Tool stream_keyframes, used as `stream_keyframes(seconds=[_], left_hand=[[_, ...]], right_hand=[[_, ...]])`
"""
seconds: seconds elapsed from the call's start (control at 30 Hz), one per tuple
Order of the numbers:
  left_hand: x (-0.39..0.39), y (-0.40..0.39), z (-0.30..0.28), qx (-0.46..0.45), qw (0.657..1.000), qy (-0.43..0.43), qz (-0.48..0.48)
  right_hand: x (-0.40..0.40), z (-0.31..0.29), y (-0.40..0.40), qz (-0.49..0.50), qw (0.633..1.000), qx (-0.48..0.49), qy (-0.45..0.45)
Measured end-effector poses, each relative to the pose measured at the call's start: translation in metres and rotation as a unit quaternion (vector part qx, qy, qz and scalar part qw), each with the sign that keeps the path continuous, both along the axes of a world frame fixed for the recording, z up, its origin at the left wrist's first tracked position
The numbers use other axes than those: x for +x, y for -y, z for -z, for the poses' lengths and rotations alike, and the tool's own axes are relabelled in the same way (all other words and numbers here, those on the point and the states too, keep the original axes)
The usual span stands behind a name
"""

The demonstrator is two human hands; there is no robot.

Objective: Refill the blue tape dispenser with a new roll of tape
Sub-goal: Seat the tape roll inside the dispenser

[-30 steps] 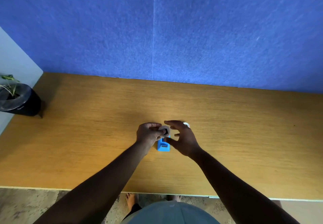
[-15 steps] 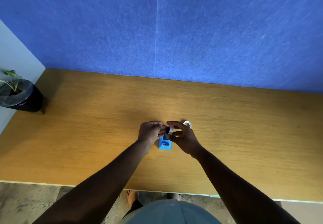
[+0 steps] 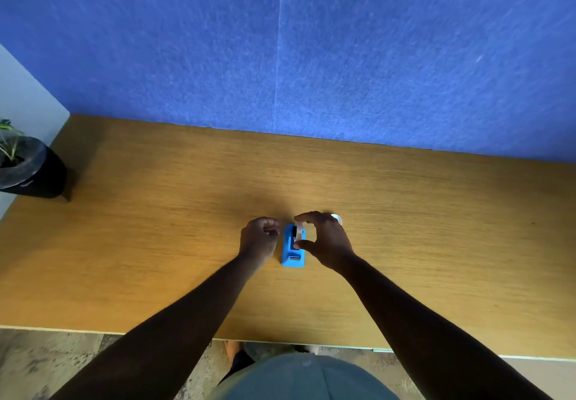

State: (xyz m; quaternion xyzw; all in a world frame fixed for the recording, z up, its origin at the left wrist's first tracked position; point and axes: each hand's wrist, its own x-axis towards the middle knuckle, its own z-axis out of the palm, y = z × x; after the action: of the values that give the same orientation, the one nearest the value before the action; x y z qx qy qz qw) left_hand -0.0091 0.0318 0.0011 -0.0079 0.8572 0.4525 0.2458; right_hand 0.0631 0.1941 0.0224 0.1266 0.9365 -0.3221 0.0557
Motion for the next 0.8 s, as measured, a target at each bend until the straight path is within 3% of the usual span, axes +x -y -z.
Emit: stream_keyframes(seconds=[0.33,0.8], left_hand=[[-0.001,-0.005,0.012,0.012,0.997,0.025,0.068],[-0.002,-0.008,0.018,0.001,0.997,0.019,0.079]], right_hand=[[-0.006,0.007,0.002,-0.003,0.999,0.044,-0.009],[-0.003,0.009,0.004,-0.009,0.996,0.082,-0.012]])
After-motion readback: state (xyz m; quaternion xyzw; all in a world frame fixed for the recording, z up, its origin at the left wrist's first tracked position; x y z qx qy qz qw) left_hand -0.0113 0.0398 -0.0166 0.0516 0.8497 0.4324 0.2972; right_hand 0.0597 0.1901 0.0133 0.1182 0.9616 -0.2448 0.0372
